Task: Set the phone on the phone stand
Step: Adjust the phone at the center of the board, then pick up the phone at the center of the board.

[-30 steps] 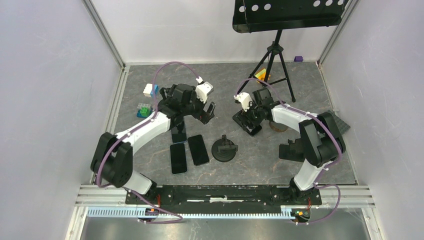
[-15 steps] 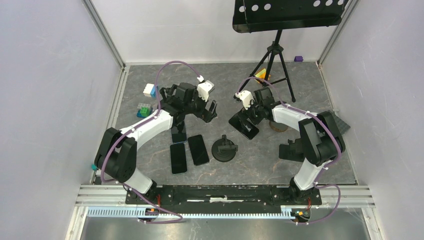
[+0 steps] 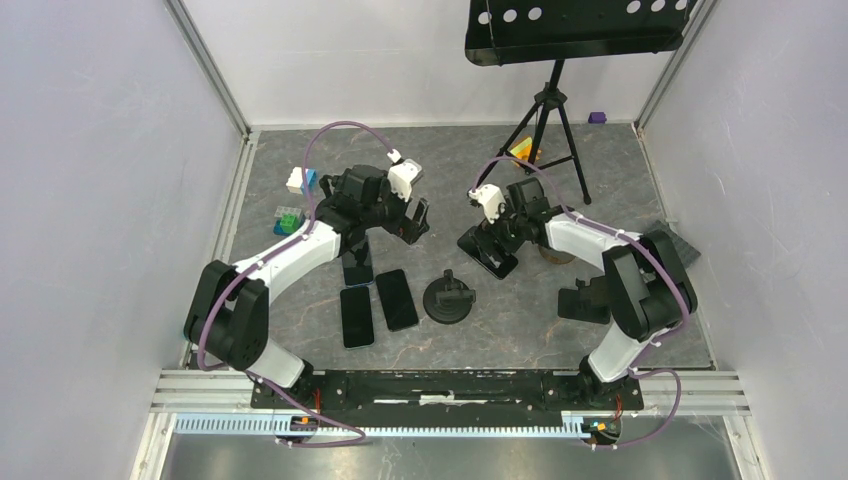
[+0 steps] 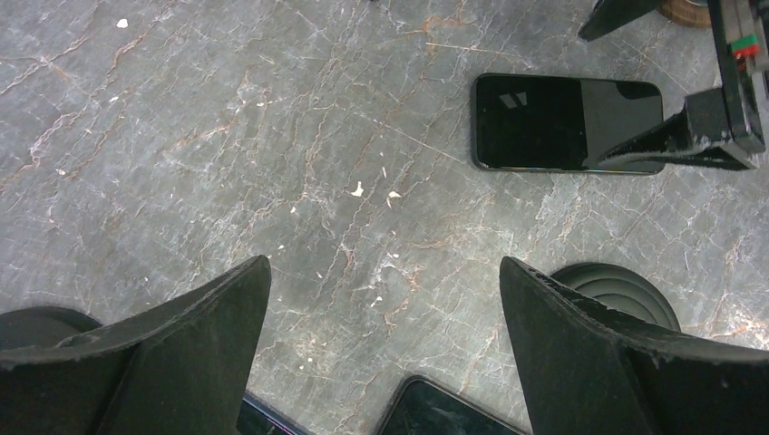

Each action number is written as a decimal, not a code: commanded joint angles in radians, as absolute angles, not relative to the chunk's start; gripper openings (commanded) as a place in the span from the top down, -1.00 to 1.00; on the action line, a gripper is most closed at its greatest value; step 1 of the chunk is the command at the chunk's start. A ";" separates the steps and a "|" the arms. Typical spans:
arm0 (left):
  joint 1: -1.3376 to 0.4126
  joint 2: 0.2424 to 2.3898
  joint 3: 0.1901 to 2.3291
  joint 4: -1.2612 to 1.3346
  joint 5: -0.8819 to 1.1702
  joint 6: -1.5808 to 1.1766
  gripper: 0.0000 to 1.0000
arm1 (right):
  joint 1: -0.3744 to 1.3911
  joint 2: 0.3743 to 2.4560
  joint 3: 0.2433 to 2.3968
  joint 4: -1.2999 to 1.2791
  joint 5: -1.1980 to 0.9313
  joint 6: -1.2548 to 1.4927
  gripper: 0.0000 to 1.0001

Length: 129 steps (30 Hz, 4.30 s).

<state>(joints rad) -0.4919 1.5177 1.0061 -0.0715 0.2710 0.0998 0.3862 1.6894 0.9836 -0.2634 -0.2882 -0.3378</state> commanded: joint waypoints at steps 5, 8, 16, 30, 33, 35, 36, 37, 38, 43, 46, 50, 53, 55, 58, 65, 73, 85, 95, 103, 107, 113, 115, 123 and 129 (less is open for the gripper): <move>-0.479 1.479 0.997 -0.026 0.277 0.074 -0.99 | 0.442 1.691 0.933 -0.160 -0.251 -0.253 -0.96; -0.477 1.480 0.994 -0.025 0.278 0.074 -0.99 | 0.466 1.699 0.930 -0.135 -0.203 -0.243 -0.96; -0.469 1.481 0.994 -0.026 0.275 0.072 -0.99 | 0.499 1.742 0.929 -0.126 -0.103 -0.235 -0.96; -0.459 1.497 0.985 -0.016 0.290 0.066 -0.99 | 0.485 1.750 0.917 -0.145 -0.089 -0.296 0.02; -0.459 1.522 0.986 -0.007 0.322 0.052 -0.99 | 0.468 1.734 0.926 -0.133 -0.127 -0.309 0.29; -0.459 1.550 0.994 -0.006 0.356 0.041 -0.99 | 0.456 1.720 0.930 -0.120 -0.148 -0.314 0.41; -0.459 1.565 1.001 -0.005 0.369 0.034 -0.99 | 0.451 1.716 0.933 -0.113 -0.157 -0.317 0.46; -0.459 1.586 1.009 -0.005 0.384 0.027 -0.99 | 0.447 1.713 0.936 -0.109 -0.170 -0.319 0.49; -0.459 1.607 1.019 -0.003 0.398 0.024 -0.99 | 0.443 1.711 0.941 -0.105 -0.181 -0.319 0.51; -0.459 1.698 1.076 -0.003 0.454 0.009 -0.99 | 0.433 1.700 0.946 -0.084 -0.226 -0.319 0.59; -0.459 1.748 1.112 -0.003 0.493 -0.055 -0.99 | 0.430 1.688 0.935 -0.068 -0.248 -0.319 0.61; -0.460 1.811 1.163 -0.004 0.545 -0.124 -0.99 | 0.423 1.668 0.918 -0.046 -0.271 -0.318 0.62; -0.460 1.852 1.198 -0.003 0.580 -0.175 -0.98 | 0.419 1.653 0.906 -0.035 -0.291 -0.318 0.63; -0.462 1.874 1.217 -0.003 0.599 -0.210 -0.97 | 0.417 1.644 0.901 -0.029 -0.304 -0.314 0.64; -0.464 1.907 1.237 -0.003 0.623 -0.257 -0.96 | 0.417 1.631 0.892 -0.018 -0.319 -0.313 0.65; -0.480 1.990 1.290 -0.010 0.684 -0.322 -0.90 | 0.417 1.611 0.879 -0.009 -0.349 -0.307 0.65; -0.498 2.079 1.375 -0.025 0.770 -0.394 -0.83 | 0.417 1.589 0.861 0.038 -0.379 -0.302 0.66; -0.522 2.170 1.415 0.043 0.875 -0.541 -0.36 | 0.417 1.562 0.838 0.067 -0.395 -0.295 0.66; -0.523 2.208 1.428 0.101 0.907 -0.633 0.05 | 0.417 1.561 0.826 0.067 -0.405 -0.293 0.65; -0.523 2.223 1.425 0.128 0.934 -0.694 0.45 | 0.417 1.564 0.825 0.066 -0.389 -0.293 0.64; -0.523 2.226 1.425 0.149 0.947 -0.728 0.77 | 0.417 1.568 0.831 0.055 -0.385 -0.290 0.50; -0.515 2.201 1.435 0.152 0.968 -0.718 0.96 | 0.417 1.547 0.861 0.003 -0.384 -0.307 -0.19; -0.508 2.181 1.449 0.124 0.969 -0.679 0.96 | 0.417 1.525 0.879 -0.051 -0.386 -0.321 -0.49; -0.490 2.062 1.590 -0.206 0.957 -0.340 0.96 | 0.398 1.412 0.960 -0.222 -0.427 -0.381 -0.96; -0.485 1.983 1.721 -0.445 0.955 -0.096 0.96 | 0.392 1.318 0.995 -0.264 -0.442 -0.412 -0.96</move>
<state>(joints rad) -0.4866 2.1128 1.5982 -0.2615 0.9173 -0.3401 0.3969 1.3830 0.9417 -0.2279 -0.4149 -0.3744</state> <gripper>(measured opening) 0.116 0.979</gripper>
